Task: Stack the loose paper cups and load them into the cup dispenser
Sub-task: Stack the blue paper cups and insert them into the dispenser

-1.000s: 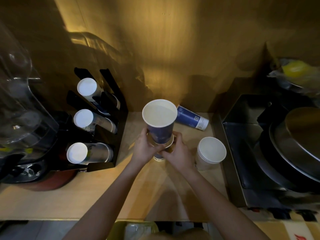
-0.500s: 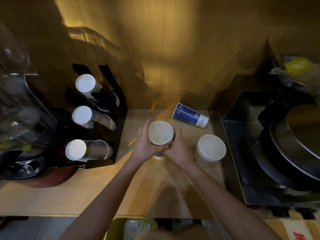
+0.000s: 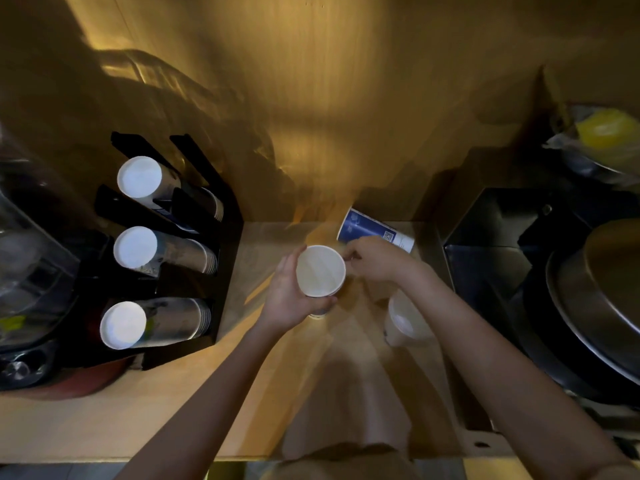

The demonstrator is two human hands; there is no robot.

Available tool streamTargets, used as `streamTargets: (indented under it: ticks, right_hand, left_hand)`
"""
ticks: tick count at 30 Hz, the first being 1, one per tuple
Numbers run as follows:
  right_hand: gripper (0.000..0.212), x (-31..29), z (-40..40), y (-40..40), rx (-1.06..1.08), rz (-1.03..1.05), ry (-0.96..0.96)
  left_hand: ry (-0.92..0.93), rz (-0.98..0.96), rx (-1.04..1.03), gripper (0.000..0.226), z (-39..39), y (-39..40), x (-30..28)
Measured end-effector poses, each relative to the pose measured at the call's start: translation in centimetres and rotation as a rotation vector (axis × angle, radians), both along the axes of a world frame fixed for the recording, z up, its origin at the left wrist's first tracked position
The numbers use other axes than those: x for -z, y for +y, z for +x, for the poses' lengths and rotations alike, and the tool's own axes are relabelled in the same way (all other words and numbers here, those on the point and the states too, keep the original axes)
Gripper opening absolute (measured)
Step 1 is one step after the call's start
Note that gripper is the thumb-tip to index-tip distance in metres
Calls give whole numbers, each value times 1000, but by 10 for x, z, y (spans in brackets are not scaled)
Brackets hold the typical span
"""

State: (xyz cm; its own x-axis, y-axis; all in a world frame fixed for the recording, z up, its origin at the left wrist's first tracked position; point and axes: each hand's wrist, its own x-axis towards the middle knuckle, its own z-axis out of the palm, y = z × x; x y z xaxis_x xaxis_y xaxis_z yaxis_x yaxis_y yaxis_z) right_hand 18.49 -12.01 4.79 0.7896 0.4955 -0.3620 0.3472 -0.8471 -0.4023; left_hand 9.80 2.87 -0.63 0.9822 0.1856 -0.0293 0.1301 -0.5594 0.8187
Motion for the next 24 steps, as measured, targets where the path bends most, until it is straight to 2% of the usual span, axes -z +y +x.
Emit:
streamTargets:
  ticks: [4,8,10,13,15,18,24]
  right_hand:
    - [26,22,42,-4,170,21,-155]
    - [33,59,75,-6,285,32,-198]
    - [48,76,88,-8,283,0,-171]
    - [82,98,102,-11,270,-68,-97]
    - [93,109,108,-13,270,-130,-53]
    - [93,117,110,-13,293,-187,-35]
    - [81,116,107,-13,314,-141,-60]
  left_hand:
    - [3,22,-3,99,14,-6,3]
    - [-16,27,6,101,15,-6,9]
    - [-14,27,22,100,16,-5,9]
    - [-9,33,27,101,17,-4,7]
    - [-4,25,29,101,17,-4,8]
    - [-1,24,23,101,16,-4,8]
    - [5,20,20,103,17,-4,10]
